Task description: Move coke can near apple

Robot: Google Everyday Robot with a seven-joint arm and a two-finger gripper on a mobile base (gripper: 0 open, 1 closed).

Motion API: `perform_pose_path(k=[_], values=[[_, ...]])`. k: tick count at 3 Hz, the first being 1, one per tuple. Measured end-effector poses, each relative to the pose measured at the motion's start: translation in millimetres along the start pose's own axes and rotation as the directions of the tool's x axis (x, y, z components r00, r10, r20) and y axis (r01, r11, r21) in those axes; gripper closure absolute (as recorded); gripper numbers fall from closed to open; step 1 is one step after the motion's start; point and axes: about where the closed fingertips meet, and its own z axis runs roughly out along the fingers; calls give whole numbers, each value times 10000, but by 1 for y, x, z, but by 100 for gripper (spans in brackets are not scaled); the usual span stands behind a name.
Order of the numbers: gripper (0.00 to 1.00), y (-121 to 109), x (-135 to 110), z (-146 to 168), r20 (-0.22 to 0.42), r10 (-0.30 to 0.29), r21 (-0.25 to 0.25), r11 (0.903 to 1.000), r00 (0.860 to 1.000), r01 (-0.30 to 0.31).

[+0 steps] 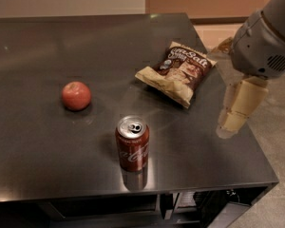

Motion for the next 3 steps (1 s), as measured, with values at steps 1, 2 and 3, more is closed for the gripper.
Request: perform_pose_path(k=[1,2,3], values=[[0,22,-36,26,931,-754,-643,9946,9928,816],[0,43,-68,52,1667,-1258,-1168,9823,9780,1462],[0,62,-92,73,2196,-1471,-1397,9736,9644,1803]])
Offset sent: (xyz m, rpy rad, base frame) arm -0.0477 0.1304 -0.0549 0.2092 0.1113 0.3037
